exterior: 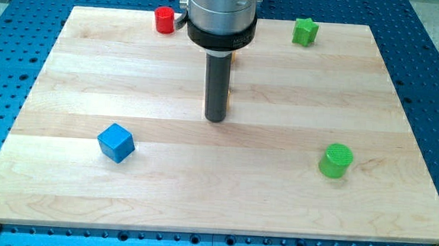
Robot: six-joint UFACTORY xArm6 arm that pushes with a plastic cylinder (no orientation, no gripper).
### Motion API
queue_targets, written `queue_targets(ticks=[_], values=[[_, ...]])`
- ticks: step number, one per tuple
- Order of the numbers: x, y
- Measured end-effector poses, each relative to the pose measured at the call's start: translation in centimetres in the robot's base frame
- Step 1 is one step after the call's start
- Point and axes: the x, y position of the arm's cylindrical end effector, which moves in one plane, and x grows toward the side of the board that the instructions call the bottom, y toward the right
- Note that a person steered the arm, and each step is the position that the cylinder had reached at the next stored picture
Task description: Move the cube to the bottom left side of the heart
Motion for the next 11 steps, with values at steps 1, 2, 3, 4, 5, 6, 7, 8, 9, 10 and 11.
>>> queue_targets(ticks=[1,2,3,4,5,6,7,8,9,10,11], values=[[6.3,-2.3],[13.1,-8.9],[12.9,-18.6],[10.2,-14.8],[8.5,-12.6],[7.7,-16.6],[6.3,-8.7],[6.2,-3.2],[6.1,-12.0],[5.0,-13.8],[3.0,-8.2]])
